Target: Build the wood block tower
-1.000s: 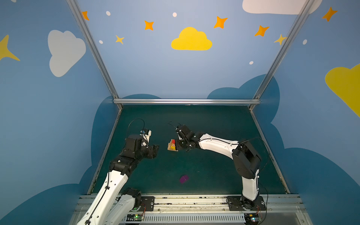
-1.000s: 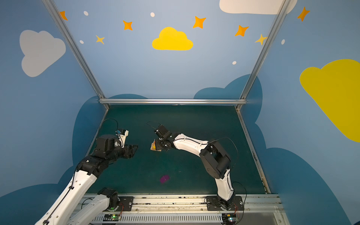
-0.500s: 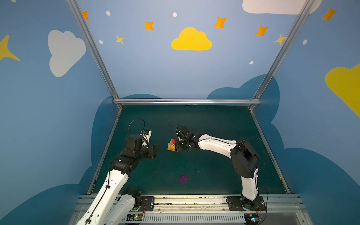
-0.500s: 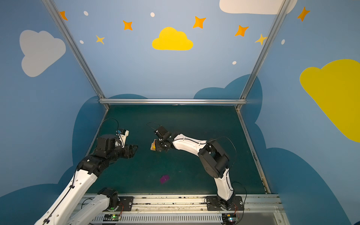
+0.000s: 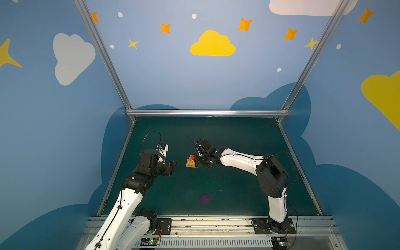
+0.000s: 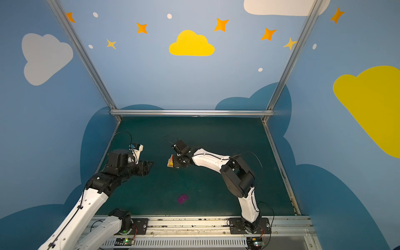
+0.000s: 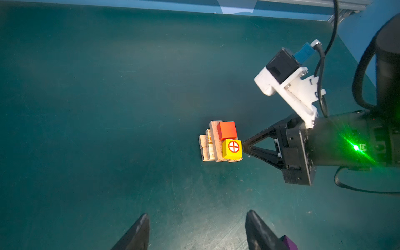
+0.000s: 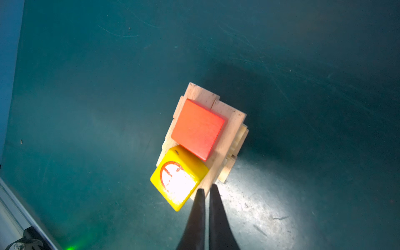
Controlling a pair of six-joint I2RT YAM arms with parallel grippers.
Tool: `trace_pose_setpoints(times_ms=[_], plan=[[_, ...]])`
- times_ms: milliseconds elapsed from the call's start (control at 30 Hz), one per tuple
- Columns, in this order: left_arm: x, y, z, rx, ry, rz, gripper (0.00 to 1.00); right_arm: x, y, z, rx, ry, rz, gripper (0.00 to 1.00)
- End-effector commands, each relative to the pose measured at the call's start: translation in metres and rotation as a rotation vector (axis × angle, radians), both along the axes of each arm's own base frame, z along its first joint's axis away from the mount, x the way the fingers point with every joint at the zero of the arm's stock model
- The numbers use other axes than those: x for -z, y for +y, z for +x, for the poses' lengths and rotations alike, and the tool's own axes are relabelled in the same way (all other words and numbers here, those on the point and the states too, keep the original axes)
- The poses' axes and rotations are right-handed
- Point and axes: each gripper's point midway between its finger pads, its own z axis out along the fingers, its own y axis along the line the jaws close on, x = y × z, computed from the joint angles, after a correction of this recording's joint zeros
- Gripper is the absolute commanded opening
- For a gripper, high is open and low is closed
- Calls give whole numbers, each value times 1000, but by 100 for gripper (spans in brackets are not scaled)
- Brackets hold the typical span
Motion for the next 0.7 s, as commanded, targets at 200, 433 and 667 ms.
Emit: trace_pose_setpoints(times_ms=[200, 433, 667], plan=[[1, 1, 3, 2, -8, 15, 70, 2, 4, 3, -4, 11, -5, 0], [1, 1, 2, 4, -7, 14, 70, 3, 4, 3, -3, 15, -4, 0], [1, 1, 2, 3, -8, 14, 70, 0, 4, 4, -1, 5, -3, 0]])
